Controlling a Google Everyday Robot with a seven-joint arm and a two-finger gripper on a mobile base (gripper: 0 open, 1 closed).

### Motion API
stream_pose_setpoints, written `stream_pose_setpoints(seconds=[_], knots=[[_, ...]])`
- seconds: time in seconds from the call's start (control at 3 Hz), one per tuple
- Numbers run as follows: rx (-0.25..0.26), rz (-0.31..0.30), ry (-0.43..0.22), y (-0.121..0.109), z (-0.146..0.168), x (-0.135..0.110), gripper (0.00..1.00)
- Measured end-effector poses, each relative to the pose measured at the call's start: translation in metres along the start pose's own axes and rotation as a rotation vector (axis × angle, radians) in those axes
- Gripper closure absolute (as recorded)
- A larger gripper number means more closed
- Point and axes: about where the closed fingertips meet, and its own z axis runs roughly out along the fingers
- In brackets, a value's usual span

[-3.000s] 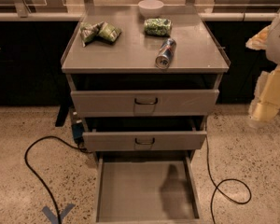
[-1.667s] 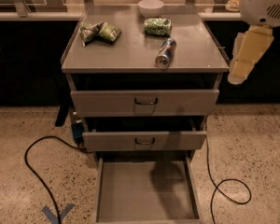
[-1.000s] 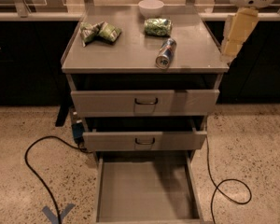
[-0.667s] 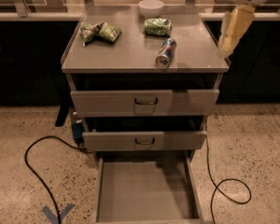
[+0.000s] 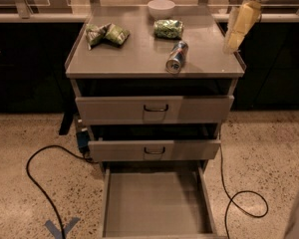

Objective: Place redbull can into bottom drawer

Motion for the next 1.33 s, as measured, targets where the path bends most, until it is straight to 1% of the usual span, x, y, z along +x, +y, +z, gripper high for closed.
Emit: stream_pose_setpoints(seconds=[0.33, 0.67, 1.0, 1.33], knots=[[0.013, -0.058, -0.016, -0.011, 0.013, 0.006, 0.00], [0.039, -0.106, -0.021, -0.021, 0.025, 0.018, 0.00], [0.063, -0.147, -0.009, -0.034, 0.032, 0.030, 0.00], [0.060, -0.192, 0.010, -0.046, 0.043, 0.039, 0.00]])
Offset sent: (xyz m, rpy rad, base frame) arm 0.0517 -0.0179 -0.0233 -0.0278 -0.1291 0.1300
